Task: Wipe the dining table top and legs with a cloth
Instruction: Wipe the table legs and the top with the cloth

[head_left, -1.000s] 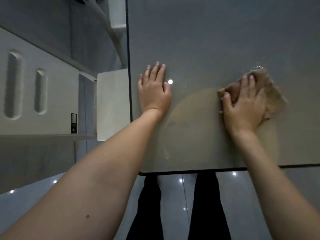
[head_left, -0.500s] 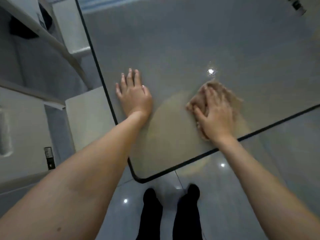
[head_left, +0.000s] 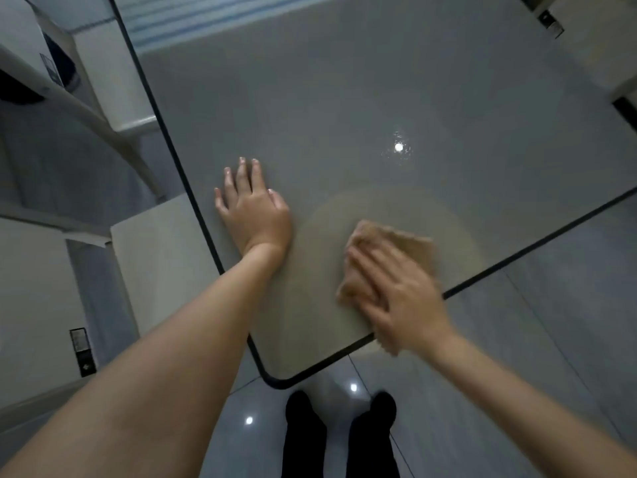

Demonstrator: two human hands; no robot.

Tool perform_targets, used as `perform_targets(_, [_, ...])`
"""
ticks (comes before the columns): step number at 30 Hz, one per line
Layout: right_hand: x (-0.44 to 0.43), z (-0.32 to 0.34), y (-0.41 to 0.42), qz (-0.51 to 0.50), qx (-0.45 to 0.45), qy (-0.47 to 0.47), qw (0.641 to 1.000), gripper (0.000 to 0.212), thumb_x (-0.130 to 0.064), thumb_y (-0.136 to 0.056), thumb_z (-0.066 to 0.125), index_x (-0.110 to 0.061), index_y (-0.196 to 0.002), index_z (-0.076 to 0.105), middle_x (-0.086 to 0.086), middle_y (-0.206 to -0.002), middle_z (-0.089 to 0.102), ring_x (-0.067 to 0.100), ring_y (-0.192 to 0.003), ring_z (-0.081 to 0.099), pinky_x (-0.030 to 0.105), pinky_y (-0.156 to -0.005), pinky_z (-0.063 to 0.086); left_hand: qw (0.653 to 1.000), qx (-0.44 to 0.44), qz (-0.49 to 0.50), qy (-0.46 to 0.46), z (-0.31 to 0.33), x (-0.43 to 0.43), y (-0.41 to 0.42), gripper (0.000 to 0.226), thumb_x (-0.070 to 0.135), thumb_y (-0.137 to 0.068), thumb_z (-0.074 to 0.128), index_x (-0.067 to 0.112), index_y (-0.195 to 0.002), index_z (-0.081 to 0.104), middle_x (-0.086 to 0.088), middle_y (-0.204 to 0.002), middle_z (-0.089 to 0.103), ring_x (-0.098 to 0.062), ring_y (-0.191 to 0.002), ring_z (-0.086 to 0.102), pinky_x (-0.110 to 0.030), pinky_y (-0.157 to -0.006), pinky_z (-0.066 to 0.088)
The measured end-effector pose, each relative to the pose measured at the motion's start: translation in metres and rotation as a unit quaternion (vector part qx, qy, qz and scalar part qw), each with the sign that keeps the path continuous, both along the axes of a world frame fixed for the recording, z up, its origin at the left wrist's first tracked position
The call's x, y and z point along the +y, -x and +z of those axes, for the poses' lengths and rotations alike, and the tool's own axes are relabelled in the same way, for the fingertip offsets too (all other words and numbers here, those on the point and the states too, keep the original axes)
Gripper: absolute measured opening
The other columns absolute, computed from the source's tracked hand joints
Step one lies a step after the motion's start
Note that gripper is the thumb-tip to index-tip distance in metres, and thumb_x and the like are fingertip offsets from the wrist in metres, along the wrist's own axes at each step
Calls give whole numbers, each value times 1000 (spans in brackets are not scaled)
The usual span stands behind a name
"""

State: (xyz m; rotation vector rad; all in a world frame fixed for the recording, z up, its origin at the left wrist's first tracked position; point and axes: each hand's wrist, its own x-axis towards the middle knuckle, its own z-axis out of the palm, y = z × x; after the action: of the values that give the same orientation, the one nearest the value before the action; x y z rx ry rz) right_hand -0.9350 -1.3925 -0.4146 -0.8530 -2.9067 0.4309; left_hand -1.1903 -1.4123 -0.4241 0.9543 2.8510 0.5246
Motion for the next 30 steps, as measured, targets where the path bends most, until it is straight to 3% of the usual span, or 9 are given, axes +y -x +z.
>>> perform_targets(2, [72, -4, -7, -159, -2, -17, 987, 68, -58, -89, 41, -29, -151, 34, -2, -157, 33, 25, -145, 28, 41, -117, 26, 1000, 3, 4, 3, -1, 1, 3, 57, 24, -93, 40, 19, -149, 32, 0, -159, 25, -23, -148, 15, -46, -119, 7])
perform_targets(5, [152, -3, 22, -396, 0, -10, 918, 74, -59, -86, 29, -24, -152, 31, 1, -159, 30, 35, -140, 31, 45, -116, 24, 1000, 7, 6, 8, -1, 2, 2, 58, 25, -91, 39, 20, -149, 33, 0, -158, 26, -24, -148, 16, -47, -119, 8])
perform_targets(7, [152, 1, 64, -461, 8, 12, 887, 74, -54, -87, 28, -19, -152, 30, 5, -159, 28, 36, -140, 30, 46, -117, 20, 1000, 10, 5, 6, 1, 2, 2, 60, 26, -88, 35, 19, -148, 36, 0, -157, 30, -24, -147, 19, -47, -119, 10])
perform_targets(12, [-4, 0, 68, -183, 1, -4, 983, 66, -53, -91, 44, -26, -151, 34, -4, -157, 33, 32, -141, 34, 44, -119, 22, 1000, -3, 3, 10, 5, 2, -1, 63, 29, -85, 33, 20, -146, 39, 0, -156, 32, -23, -147, 21, -46, -119, 11])
perform_targets(17, [-17, 1, -3, 30, 3, -2, 1000, 70, -50, -87, 58, -29, -150, 35, -6, -158, 29, 19, -148, 24, 43, -116, 29, 1000, -1, 3, 3, 3, 1, -2, 64, 32, -84, 30, 20, -146, 39, 0, -157, 31, -23, -147, 20, -44, -119, 9])
perform_targets(19, [21, -2, -21, 9, 10, 7, 1000, 67, -51, -88, 56, -28, -149, 37, -5, -158, 30, 18, -148, 24, 44, -115, 30, 1000, -3, 7, -1, 3, 2, -1, 64, 33, -84, 31, 20, -146, 39, 0, -157, 31, -23, -147, 20, -44, -119, 9])
perform_targets(26, [112, -4, 16, -311, 22, -31, 950, 65, -53, -89, 35, -23, -147, 41, 3, -152, 41, 36, -129, 45, 45, -110, 34, 1000, 11, 11, -15, 0, 3, -1, 57, 27, -88, 39, 20, -145, 41, -1, -156, 33, -24, -146, 22, -45, -119, 11])
perform_targets(28, [97, -5, 38, -312, 35, -22, 949, 65, -50, -89, 33, -20, -147, 42, 4, -152, 42, 38, -125, 48, 46, -108, 37, 1000, 12, 17, -17, 0, 3, -3, 55, 24, -90, 42, 20, -145, 41, -1, -156, 32, -24, -146, 22, -45, -119, 10])
perform_targets(30, [62, -5, 41, -239, 40, -11, 970, 64, -50, -90, 33, -21, -146, 44, 2, -151, 44, 38, -126, 47, 45, -108, 37, 1000, 8, 17, -17, 1, 2, -5, 54, 24, -92, 42, 21, -146, 39, 0, -157, 31, -23, -147, 19, -45, -119, 9])
